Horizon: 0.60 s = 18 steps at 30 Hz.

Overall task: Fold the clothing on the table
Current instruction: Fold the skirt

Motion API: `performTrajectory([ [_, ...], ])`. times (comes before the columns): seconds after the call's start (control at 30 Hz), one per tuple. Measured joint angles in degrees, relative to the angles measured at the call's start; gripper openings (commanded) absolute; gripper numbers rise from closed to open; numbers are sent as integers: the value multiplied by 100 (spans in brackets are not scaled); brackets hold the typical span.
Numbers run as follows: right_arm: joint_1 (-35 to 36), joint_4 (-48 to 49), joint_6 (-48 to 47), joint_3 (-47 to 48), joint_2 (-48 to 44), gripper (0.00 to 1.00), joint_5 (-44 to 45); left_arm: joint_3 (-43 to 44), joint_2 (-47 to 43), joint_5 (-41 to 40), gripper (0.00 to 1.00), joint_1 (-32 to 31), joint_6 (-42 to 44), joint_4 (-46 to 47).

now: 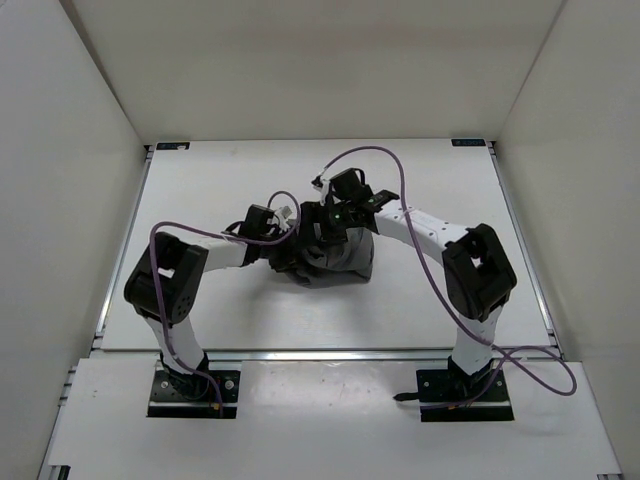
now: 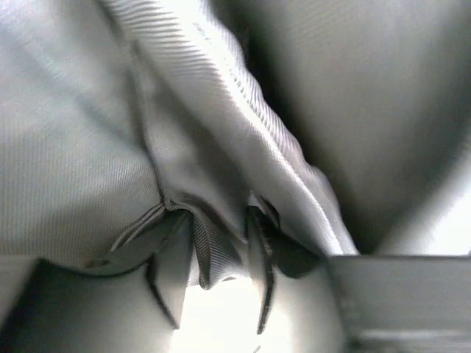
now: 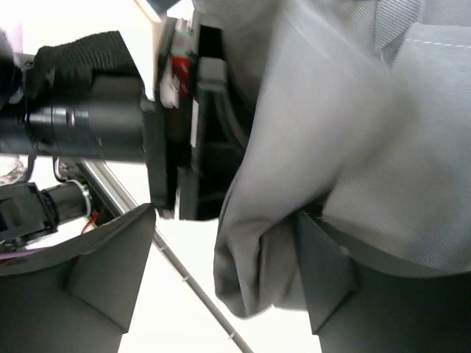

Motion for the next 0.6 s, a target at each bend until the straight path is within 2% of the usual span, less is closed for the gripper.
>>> performTrajectory([
  [0.1,-164,-70,-11,0,-208,83,-63,-90,-225,170,72,245,61,-219],
  [0.13,-216,-94,-7,0,-323,83,-76,-142,-365,232,89,356,59,-280],
  [0.17,-273,-96,-7,0,-450,84,-94,-203,-531,243,96,463,72,-334],
  [0.27,-474,-76,15,0,-946,78,-72,-345,-1211,273,99,817,57,-505],
  [0.37,-660,68,-13,-131,-1515,60,190,-345,-1805,269,99,1104,66,-555],
  [0.43,-837,162,-46,-382,-1880,27,339,-343,-2109,260,98,1259,81,-599],
  [0.5,-981,203,-61,-699,-2083,20,476,-341,-2308,256,97,1355,81,-623],
  [0.6,-1110,103,-205,-1099,-1947,15,723,-323,-2387,280,92,1329,37,-579],
])
